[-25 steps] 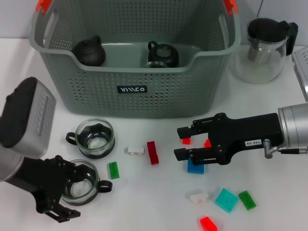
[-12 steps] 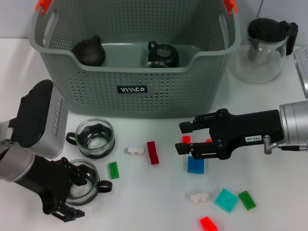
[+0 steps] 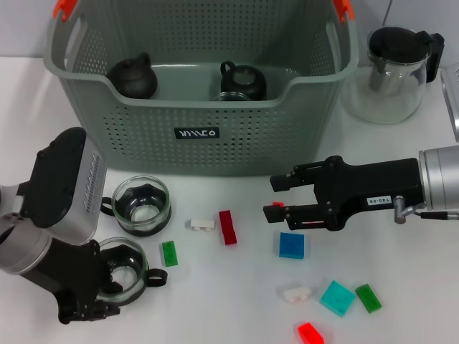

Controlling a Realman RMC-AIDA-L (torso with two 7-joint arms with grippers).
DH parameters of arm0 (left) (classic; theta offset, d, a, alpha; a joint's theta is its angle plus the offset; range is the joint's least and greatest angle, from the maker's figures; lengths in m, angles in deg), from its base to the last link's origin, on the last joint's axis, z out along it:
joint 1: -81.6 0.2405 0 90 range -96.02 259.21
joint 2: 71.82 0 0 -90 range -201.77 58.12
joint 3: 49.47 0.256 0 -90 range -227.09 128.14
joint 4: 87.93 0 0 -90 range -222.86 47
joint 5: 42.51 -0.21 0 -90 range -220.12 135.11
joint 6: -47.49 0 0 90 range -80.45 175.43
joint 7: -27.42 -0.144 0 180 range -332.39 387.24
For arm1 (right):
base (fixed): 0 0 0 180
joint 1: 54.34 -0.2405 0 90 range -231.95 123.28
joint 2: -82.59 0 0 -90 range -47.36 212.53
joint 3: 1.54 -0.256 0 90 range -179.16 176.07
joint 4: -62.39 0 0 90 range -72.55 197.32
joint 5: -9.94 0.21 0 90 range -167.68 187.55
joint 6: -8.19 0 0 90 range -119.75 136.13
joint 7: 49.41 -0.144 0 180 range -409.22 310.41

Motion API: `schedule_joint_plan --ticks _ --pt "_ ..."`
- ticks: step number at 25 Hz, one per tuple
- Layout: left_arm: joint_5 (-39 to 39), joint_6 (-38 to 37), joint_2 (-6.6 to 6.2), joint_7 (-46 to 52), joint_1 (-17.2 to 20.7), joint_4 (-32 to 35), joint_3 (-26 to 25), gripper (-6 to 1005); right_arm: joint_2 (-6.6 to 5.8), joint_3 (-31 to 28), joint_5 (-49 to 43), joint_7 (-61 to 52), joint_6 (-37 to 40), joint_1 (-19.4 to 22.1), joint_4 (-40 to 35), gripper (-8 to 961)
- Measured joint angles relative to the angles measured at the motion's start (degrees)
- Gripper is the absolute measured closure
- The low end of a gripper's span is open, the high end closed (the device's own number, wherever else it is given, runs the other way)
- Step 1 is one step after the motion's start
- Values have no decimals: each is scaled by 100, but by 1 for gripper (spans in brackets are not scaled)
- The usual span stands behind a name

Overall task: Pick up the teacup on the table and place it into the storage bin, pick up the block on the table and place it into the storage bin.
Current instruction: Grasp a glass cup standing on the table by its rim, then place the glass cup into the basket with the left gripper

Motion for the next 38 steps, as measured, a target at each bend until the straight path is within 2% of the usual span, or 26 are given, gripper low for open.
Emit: schedule_joint_plan --ticks 8,14,17,28,31,32,35,38 --pt "25 37 11 10 2 21 64 816 1 -55 1 3 -4 13 -14 339" --pt "18 24 11 34 -13 26 105 956 -5 -73 1 3 -3 38 -13 339" --pt "111 -100 5 80 -32 78 16 952 -5 -80 0 3 -2 38 -14 339" --pt "778 -859 -23 433 -291 52 -1226 937 -50 -88 0 91 -3 47 16 339" --pt "1598 -1368 -36 438 -476 -185 -2085 933 -87 -89 -2 95 -3 80 17 339" --pt "2110 -1510 -67 403 -581 -512 -2572 932 -93 -89 -2 104 -3 94 17 339" --pt "3000 -1577 -174 427 -709 -1122 -3005 928 -106 -100 -5 144 -3 153 20 340" --pt "3828 -1466 -279 834 -881 -1440 -3100 924 -135 -161 -22 150 7 215 21 340"
